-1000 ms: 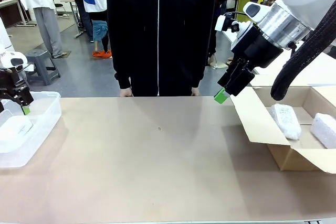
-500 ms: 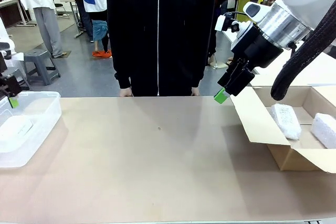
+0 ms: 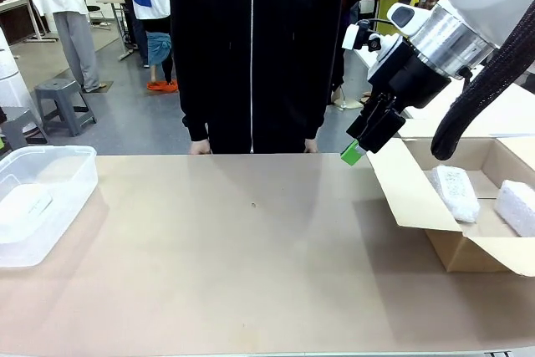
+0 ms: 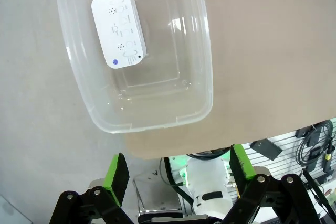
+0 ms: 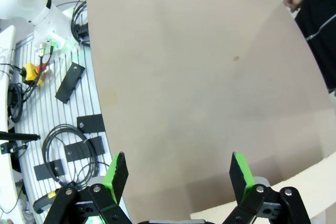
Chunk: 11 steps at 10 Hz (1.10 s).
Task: Separate and place wrapped and unwrapped clocks.
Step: If the picked Digital clock is wrapped, place it in the Package Box ; if not, place it in the Organizing box.
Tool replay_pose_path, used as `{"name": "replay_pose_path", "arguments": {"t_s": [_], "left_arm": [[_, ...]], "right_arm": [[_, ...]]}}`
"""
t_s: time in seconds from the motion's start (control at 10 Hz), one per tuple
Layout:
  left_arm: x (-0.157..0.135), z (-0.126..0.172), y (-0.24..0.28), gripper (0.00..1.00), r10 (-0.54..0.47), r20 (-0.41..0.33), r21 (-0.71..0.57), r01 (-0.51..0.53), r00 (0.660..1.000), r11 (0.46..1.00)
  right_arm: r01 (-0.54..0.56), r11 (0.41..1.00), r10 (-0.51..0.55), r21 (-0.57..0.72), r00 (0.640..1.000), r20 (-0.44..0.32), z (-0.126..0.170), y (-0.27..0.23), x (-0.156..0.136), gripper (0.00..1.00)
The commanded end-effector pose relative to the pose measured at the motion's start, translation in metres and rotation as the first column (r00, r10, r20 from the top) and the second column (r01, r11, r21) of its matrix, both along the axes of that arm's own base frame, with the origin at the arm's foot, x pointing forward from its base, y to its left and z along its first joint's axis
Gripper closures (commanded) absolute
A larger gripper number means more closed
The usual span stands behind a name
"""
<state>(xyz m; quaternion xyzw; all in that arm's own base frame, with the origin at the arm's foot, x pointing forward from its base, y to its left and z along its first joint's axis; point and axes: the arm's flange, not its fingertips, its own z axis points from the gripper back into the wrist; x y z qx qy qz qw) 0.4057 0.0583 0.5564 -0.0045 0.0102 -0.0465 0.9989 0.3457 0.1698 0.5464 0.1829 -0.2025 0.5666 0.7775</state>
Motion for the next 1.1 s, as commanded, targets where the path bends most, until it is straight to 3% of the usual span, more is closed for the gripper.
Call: {"name": "replay_pose_path", "arguments": {"t_s": [0.0, 0.4, 1.0], "left_arm": [[-0.009, 0.013, -0.005, 0.0, 0.022, 0.008, 0.039, -0.022, 1.0, 0.999], [-0.019, 0.026, -0.002, 0.0, 0.073, 0.116, 0.035, -0.078, 0.991, 0.996], [-0.017, 0.031, -0.001, 0.0, 0.036, 0.111, 0.017, -0.038, 0.993, 0.999]], "right_arm": [[0.01, 1.0, -0.01, 0.004, 1.0, -0.016, 0.002, 0.002, 0.001, 0.0], [0.01, 1.0, -0.01, 0.004, 1.0, -0.016, 0.002, 0.002, 0.001, 0.0], [0.01, 1.0, -0.01, 0.004, 1.0, -0.016, 0.002, 0.002, 0.001, 0.0]]}}
